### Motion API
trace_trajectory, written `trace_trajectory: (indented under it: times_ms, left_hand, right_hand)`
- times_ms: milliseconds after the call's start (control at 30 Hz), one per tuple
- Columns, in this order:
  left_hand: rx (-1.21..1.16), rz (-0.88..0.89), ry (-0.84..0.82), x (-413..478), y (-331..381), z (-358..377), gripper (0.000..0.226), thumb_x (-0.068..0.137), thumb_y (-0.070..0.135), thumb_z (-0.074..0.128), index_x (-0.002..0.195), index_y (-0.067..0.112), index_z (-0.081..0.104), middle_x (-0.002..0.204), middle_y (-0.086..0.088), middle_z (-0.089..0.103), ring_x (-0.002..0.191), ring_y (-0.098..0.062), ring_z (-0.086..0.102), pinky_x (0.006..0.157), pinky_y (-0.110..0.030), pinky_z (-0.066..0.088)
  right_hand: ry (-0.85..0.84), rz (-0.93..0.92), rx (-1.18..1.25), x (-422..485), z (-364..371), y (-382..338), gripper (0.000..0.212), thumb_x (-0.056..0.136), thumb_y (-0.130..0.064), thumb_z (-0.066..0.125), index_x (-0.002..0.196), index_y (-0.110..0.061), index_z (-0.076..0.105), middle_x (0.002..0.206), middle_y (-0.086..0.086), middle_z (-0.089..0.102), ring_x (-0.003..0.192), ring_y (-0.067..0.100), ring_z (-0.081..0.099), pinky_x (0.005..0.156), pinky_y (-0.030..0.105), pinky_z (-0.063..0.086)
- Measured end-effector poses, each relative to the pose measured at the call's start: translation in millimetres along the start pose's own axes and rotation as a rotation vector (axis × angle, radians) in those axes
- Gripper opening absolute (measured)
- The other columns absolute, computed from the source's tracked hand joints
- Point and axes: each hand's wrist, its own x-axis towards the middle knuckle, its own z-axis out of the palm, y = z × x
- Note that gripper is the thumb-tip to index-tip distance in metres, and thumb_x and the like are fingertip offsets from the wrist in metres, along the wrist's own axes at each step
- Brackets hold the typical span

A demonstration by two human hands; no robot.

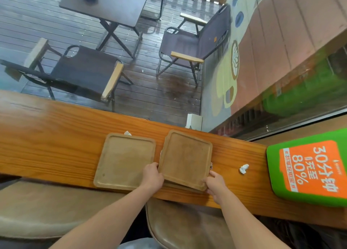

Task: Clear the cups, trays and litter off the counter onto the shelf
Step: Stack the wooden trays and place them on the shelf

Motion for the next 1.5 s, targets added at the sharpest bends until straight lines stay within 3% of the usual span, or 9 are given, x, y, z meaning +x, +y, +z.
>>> trace_trajectory:
  times_ms: [167,500,700,800,900,1067,1200,1333,1500]
  left_hand:
    - [0.096,-0.01,0.062,-6,5,8,0.032,0.096,0.01,0.054,0.128,0.005,0.057,0.128,-0.013,0.054,0.116,-0.028,0.055,0.098,-0.035,0.046]
    - [0.132,-0.075,0.186,-15,8,20,0.027,0.096,0.012,0.054,0.123,0.01,0.061,0.121,-0.01,0.063,0.104,-0.026,0.061,0.08,-0.03,0.046]
    - [0.155,-0.101,0.181,-19,7,17,0.032,0.094,0.012,0.057,0.126,0.015,0.06,0.12,-0.011,0.065,0.104,-0.029,0.062,0.086,-0.036,0.051]
    - [0.098,-0.127,0.16,-19,0,15,0.021,0.092,0.014,0.061,0.113,0.017,0.063,0.114,-0.01,0.066,0.091,-0.024,0.057,0.078,-0.032,0.048]
    - [0.018,-0.136,0.126,-19,-7,13,0.014,0.089,0.013,0.065,0.101,0.02,0.061,0.108,-0.008,0.069,0.094,-0.026,0.065,0.088,-0.036,0.055]
    - [-0.174,-0.15,0.043,-12,-16,-1,0.012,0.088,0.013,0.068,0.1,0.015,0.066,0.095,-0.006,0.07,0.085,-0.026,0.073,0.081,-0.041,0.061]
    - [-0.257,-0.156,-0.007,-2,-25,-21,0.006,0.092,0.012,0.063,0.09,0.018,0.065,0.089,-0.009,0.071,0.071,-0.018,0.074,0.057,-0.029,0.061]
    - [-0.274,-0.107,-0.023,13,-46,-58,0.01,0.092,0.004,0.058,0.09,0.013,0.062,0.087,-0.018,0.069,0.069,-0.026,0.068,0.065,-0.039,0.061]
    - [-0.153,-0.053,0.041,24,-87,-122,0.012,0.093,0.011,0.059,0.086,0.022,0.059,0.08,-0.008,0.069,0.067,-0.02,0.066,0.06,-0.032,0.059]
  right_hand:
    - [-0.003,-0.009,-0.065,-2,1,0,0.058,0.096,-0.006,0.056,0.15,-0.018,0.039,0.132,0.01,0.062,0.107,0.027,0.059,0.087,0.036,0.051]
    - [-0.104,-0.008,-0.114,8,-9,2,0.059,0.098,-0.008,0.054,0.152,-0.023,0.035,0.138,0.007,0.058,0.116,0.03,0.058,0.098,0.045,0.051]
    - [-0.193,-0.051,-0.153,4,-16,1,0.059,0.097,-0.013,0.053,0.152,-0.028,0.035,0.117,-0.001,0.063,0.092,0.018,0.06,0.09,0.042,0.052]
    - [-0.204,-0.049,-0.168,3,-17,1,0.065,0.098,-0.012,0.052,0.155,-0.027,0.026,0.136,0.002,0.057,0.106,0.025,0.058,0.096,0.043,0.051]
    - [-0.194,-0.06,-0.181,2,-16,3,0.066,0.098,-0.014,0.052,0.156,-0.028,0.024,0.144,0.004,0.053,0.111,0.028,0.059,0.095,0.044,0.053]
    - [-0.017,-0.076,-0.24,-6,-6,-1,0.051,0.098,-0.022,0.052,0.147,-0.018,0.041,0.13,0.008,0.058,0.098,0.028,0.058,0.087,0.044,0.057]
    - [0.27,-0.072,-0.384,-25,23,-6,0.056,0.094,-0.027,0.056,0.145,-0.011,0.036,0.148,0.016,0.034,0.129,0.039,0.039,0.1,0.049,0.045]
    - [0.389,-0.3,-0.536,-58,75,-10,0.063,0.094,-0.027,0.057,0.15,-0.016,0.031,0.151,0.01,0.03,0.136,0.033,0.032,0.107,0.047,0.039]
    - [0.086,-0.388,-0.457,-91,163,-22,0.038,0.098,-0.024,0.055,0.134,-0.015,0.051,0.131,0.006,0.058,0.105,0.017,0.054,0.084,0.028,0.046]
